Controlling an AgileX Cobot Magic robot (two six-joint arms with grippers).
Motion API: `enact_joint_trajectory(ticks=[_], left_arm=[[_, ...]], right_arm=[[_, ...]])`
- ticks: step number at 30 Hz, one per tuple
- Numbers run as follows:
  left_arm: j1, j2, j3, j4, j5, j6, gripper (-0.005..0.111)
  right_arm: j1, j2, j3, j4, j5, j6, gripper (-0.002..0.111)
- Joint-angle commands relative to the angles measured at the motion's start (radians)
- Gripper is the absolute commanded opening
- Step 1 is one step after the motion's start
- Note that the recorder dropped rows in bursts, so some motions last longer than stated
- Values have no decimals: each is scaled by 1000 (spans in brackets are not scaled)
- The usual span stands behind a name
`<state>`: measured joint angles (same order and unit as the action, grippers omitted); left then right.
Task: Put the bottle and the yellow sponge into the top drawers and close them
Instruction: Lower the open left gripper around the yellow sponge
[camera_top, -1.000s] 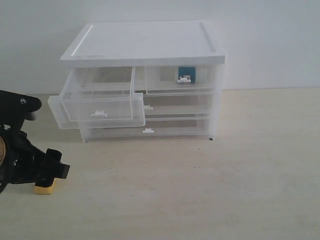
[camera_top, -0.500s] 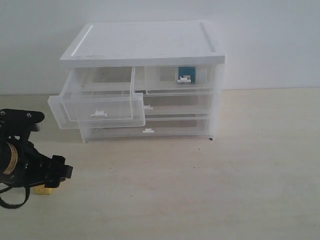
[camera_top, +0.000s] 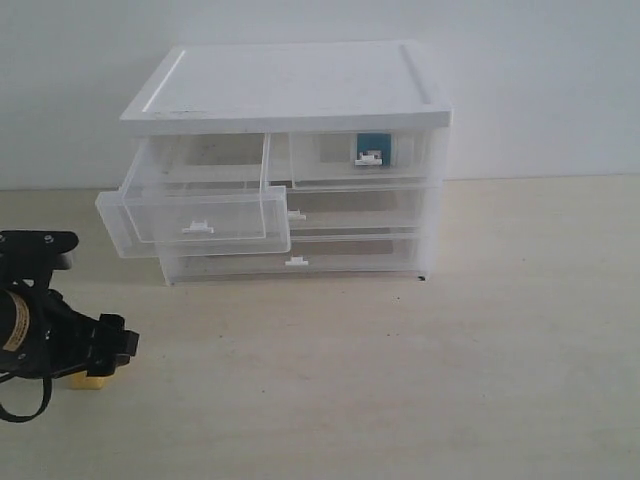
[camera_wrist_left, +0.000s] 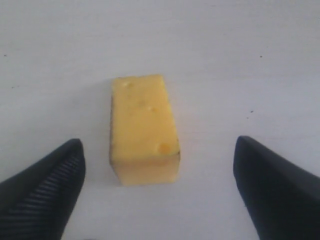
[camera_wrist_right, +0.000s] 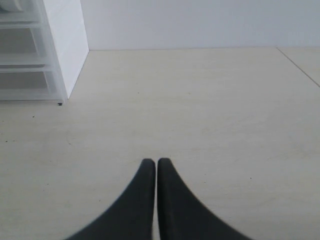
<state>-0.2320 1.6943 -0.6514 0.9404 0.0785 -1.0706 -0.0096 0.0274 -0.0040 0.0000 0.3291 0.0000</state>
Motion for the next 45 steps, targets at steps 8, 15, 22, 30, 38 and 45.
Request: enact_joint_trajectory(ticks=[8,15,22,30,38,45], left_arm=[[7,25,-31,21,-22,-11,71],[7,25,-35,23,27,-11,71],[7,25,-35,23,20,-11,71],[7,25,-35,25,23,-7,61],[7,25,-35,25,35,-7,26],[7,18,-35,55,53,-4,4]], right_arm=[[1,-6,4,0,-7,0,0],[1,-6,4,0,-7,0,0],[1,-6,4,0,-7,0,0],[1,-6,4,0,-7,0,0],[1,-6,4,0,-7,0,0],[1,-6,4,0,-7,0,0]])
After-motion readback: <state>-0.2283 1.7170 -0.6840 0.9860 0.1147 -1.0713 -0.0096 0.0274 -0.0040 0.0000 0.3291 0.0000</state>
